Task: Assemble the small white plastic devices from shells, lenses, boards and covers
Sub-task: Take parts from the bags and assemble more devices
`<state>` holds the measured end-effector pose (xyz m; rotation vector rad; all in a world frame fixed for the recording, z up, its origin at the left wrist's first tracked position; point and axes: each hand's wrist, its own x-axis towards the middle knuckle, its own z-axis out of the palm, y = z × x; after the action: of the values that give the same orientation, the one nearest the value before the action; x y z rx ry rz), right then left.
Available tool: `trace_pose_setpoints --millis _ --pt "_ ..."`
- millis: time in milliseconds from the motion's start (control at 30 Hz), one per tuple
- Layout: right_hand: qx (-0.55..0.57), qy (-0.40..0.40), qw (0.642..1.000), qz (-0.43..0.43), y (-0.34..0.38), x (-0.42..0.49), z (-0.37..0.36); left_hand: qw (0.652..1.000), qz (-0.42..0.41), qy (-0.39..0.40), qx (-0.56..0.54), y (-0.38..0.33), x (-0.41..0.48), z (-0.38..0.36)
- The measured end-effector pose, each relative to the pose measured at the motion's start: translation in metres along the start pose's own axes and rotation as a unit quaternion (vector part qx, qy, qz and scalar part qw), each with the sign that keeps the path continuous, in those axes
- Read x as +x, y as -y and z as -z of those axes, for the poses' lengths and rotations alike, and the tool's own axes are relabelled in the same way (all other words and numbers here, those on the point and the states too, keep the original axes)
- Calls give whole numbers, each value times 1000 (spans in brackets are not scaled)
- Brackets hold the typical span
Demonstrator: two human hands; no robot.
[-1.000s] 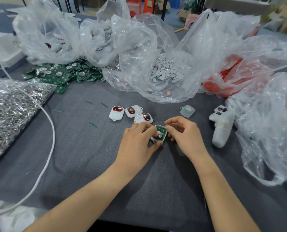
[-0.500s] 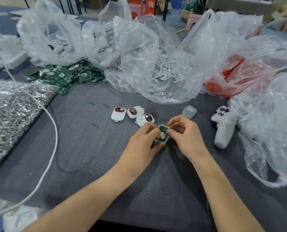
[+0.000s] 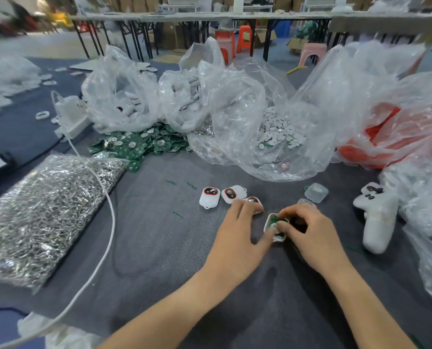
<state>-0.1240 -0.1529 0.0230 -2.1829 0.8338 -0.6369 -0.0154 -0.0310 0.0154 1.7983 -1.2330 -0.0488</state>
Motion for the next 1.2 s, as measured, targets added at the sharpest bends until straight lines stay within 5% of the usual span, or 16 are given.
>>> trace_pose_setpoints --millis 200,467,800,1100,1200 --pt "2 -5 1000 18 -4 1 -6 989 89 -95 68 51 125 69" --pt "-34 -50 998 25 -5 5 -15 940 164 63 291 121 256 95" --pt "-37 -76 995 50 -15 22 -23 901 93 66 419 167 298 82" --pt "-19 -84 995 50 -15 21 -23 913 161 66 368 173 312 101" --pt "-22 -96 994 54 -15 22 -24 932 210 -4 296 177 316 101"
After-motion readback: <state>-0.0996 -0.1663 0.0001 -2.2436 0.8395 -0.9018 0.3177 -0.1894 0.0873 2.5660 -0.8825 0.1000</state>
